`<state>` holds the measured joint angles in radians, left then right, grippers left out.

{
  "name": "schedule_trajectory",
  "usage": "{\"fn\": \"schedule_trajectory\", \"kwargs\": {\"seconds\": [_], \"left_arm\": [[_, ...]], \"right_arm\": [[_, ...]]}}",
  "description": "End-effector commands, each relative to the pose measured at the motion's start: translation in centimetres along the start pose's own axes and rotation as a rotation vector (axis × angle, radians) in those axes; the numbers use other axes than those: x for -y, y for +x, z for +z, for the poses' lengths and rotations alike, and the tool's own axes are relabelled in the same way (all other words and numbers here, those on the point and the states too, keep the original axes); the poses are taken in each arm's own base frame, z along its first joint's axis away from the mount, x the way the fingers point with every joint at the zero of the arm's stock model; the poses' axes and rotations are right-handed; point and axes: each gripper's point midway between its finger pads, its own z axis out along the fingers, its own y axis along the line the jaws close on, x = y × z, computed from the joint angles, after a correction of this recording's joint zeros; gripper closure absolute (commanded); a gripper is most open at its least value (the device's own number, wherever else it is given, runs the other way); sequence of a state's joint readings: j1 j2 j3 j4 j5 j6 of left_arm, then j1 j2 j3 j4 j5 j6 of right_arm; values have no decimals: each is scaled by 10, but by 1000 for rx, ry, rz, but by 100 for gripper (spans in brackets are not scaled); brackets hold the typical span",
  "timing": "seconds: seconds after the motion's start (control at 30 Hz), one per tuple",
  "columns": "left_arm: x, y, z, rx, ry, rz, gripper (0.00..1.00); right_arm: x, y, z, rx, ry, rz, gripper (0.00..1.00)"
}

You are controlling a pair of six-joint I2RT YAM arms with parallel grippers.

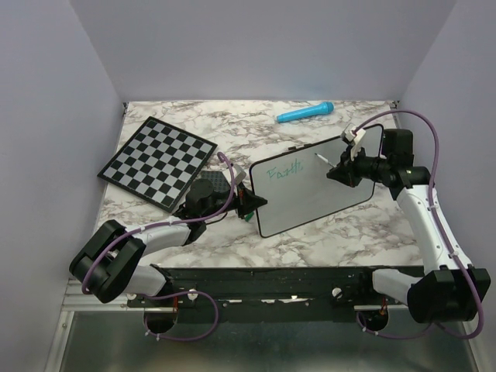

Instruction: Write a sentence on the whiteboard

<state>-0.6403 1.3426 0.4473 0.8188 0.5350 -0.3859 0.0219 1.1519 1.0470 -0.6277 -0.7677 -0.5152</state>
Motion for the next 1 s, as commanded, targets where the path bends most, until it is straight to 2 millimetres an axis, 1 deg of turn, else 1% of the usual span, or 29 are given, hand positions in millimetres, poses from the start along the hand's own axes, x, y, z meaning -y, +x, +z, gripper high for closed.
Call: {"fn": "schedule_trajectory", "kwargs": {"seconds": [0.0, 0.27, 0.5, 0.9, 0.97], "left_arm": [[-14, 27, -4, -97, -36, 28, 100], [-14, 25, -2, -95, -29, 32, 100], [-14, 23, 0, -92, -27, 33, 100], [-15, 20, 1, -85, -28, 34, 100], [-14, 20, 2, -86, -27, 33, 100]], "right_arm": [[6, -12, -2, 18, 8, -7, 100], [0, -14, -1, 19, -35, -14, 100], [-4, -6, 2, -10, -70, -16, 100], [-10, 14, 4, -79, -97, -5, 99], [-12, 21, 5, -96, -101, 1, 99]]}}
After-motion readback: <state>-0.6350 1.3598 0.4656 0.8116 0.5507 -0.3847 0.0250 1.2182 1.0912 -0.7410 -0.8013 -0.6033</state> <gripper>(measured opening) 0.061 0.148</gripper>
